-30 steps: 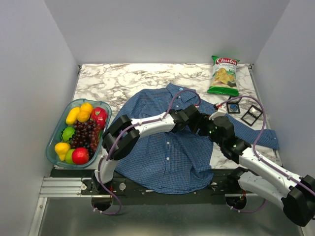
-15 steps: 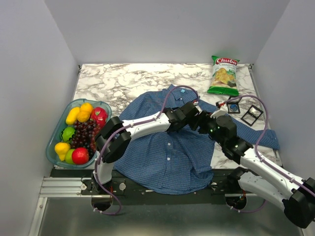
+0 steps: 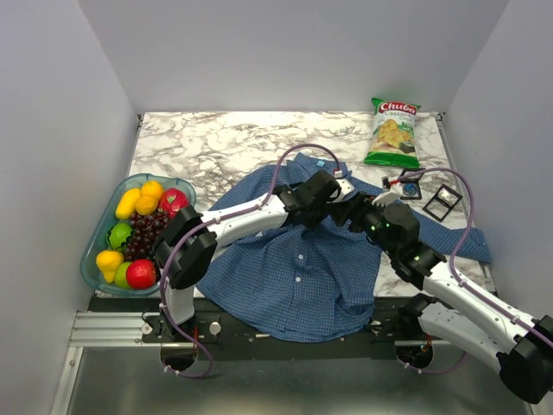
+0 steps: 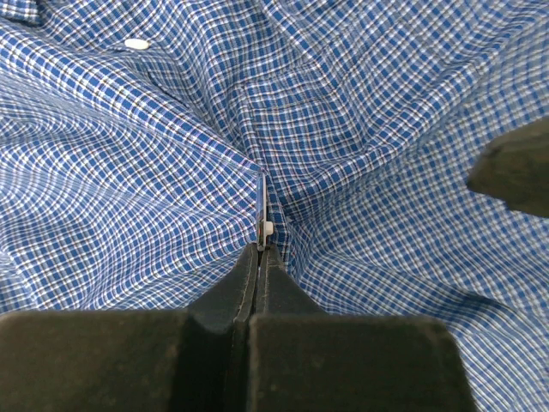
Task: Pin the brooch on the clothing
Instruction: Pin the brooch to the clothes.
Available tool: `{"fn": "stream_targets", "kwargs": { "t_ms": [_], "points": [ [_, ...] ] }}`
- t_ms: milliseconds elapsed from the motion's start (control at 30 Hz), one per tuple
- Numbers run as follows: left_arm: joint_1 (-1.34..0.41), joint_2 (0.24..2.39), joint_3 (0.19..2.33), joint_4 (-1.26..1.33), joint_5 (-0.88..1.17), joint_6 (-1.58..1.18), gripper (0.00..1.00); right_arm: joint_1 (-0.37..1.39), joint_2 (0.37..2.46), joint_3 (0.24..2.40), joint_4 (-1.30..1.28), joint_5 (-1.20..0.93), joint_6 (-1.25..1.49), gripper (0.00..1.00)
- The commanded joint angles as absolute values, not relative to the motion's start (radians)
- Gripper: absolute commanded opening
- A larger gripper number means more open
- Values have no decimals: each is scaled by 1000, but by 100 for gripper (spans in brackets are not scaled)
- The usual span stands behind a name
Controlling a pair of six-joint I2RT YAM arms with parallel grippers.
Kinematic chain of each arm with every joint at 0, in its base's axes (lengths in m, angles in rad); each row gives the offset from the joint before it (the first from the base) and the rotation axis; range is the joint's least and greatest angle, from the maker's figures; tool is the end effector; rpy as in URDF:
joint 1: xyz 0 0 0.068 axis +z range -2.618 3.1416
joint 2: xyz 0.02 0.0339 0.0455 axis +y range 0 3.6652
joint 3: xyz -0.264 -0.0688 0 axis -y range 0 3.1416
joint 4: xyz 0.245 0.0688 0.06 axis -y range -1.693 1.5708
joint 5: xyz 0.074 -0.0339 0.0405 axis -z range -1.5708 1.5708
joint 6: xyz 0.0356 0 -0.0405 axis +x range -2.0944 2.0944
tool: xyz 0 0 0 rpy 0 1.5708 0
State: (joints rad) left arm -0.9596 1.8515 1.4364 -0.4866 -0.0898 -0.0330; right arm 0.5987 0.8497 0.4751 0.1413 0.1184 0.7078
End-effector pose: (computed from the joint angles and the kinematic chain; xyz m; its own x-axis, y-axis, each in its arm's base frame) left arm 0.2376 -0.3335 0.2374 -0.4757 0.6217 -0.6223 0.7685 0.6379 0.0498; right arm 0.1693 0.1104 0.2527 -0.4472 0.4764 -0.7570 -0.2289 0.7572 0.6118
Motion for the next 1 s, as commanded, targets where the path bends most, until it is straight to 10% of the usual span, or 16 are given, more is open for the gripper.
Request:
{"fn": "stream_targets", "kwargs": {
  "t_ms": [0, 967],
  "points": [
    [-968, 1718, 1445, -411, 93, -57, 0, 565, 894, 443, 8, 255, 675, 71],
    [-804, 1724, 1402, -345, 317, -135, 0, 591, 1115, 227, 356, 89, 638, 65]
  ]
}}
